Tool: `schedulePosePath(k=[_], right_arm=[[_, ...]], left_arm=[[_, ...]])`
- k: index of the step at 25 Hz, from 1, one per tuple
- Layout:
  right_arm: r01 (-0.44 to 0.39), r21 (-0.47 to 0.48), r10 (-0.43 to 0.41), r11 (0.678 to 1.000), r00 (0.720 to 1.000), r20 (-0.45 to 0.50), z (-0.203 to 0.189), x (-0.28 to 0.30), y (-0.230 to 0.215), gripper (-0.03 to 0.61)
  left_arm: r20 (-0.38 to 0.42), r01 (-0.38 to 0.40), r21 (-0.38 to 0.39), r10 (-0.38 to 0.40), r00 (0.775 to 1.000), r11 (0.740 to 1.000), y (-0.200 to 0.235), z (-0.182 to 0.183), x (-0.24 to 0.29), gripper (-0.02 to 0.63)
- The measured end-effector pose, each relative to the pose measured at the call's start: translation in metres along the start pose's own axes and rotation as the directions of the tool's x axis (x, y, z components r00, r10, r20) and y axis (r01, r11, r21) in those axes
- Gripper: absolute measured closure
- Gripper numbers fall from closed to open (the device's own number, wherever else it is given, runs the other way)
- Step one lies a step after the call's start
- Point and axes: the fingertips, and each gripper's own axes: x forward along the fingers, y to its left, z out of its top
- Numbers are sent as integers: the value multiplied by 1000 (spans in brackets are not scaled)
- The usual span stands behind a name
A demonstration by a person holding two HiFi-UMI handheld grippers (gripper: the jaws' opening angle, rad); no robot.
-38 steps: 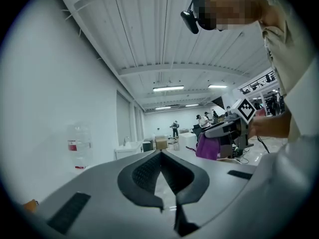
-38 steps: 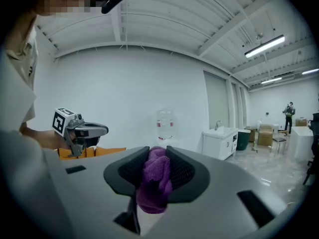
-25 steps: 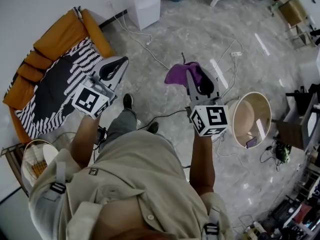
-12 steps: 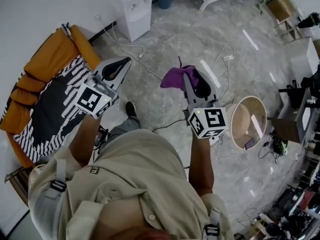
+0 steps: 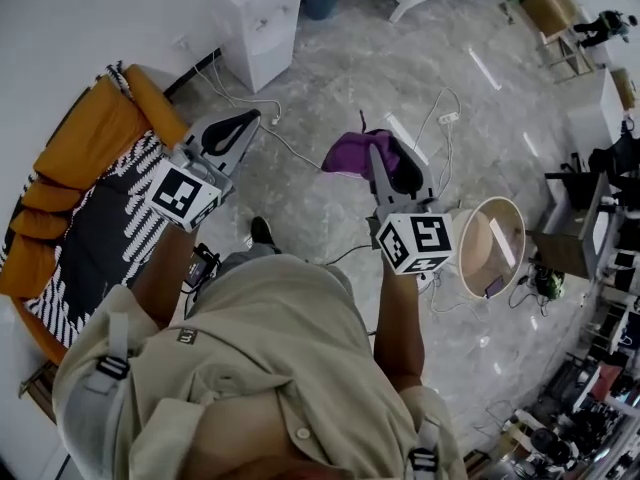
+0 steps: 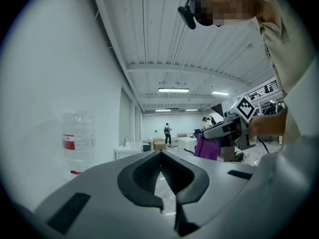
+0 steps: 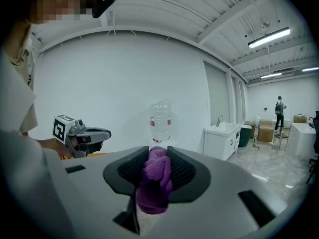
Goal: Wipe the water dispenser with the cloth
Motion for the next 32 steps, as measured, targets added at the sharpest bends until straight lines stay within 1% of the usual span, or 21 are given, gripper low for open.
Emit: schedulePosePath(k=[5, 9, 11, 14, 18, 23, 27, 32], right_arm=[[-21, -17, 20, 1000, 999, -32, 3, 30, 8, 454], [-49, -14, 48, 999, 998, -48, 3, 58, -1, 454], [-73, -9, 72, 997, 996, -49, 5, 75, -8, 454], [-124, -1, 124, 992, 991, -42, 10, 106, -20, 454], [-212, 7, 212, 977, 976, -39, 18, 150, -41, 454], [-304, -7, 304, 953, 952, -43, 39, 198, -85, 454], [-357, -10, 356, 934, 933, -53, 47, 225, -125, 454], [-407, -5, 406, 913, 912, -58, 50, 253, -147, 454]], left_arm=[[-1, -16, -27, 16, 1000, 999, 31, -6, 4, 597], [-16, -40, -46, 40, 999, 998, 46, -16, 13, 597], [-27, -67, -47, 66, 997, 997, 56, -18, 18, 597], [-47, -127, -41, 125, 991, 991, 78, -21, 28, 597], [-77, -216, -31, 214, 974, 976, 99, -21, 49, 597], [-91, -312, -24, 309, 947, 950, 121, -12, 96, 597], [-91, -364, -12, 362, 928, 931, 123, -7, 138, 597], [-108, -417, -16, 413, 904, 909, 130, -13, 163, 597]])
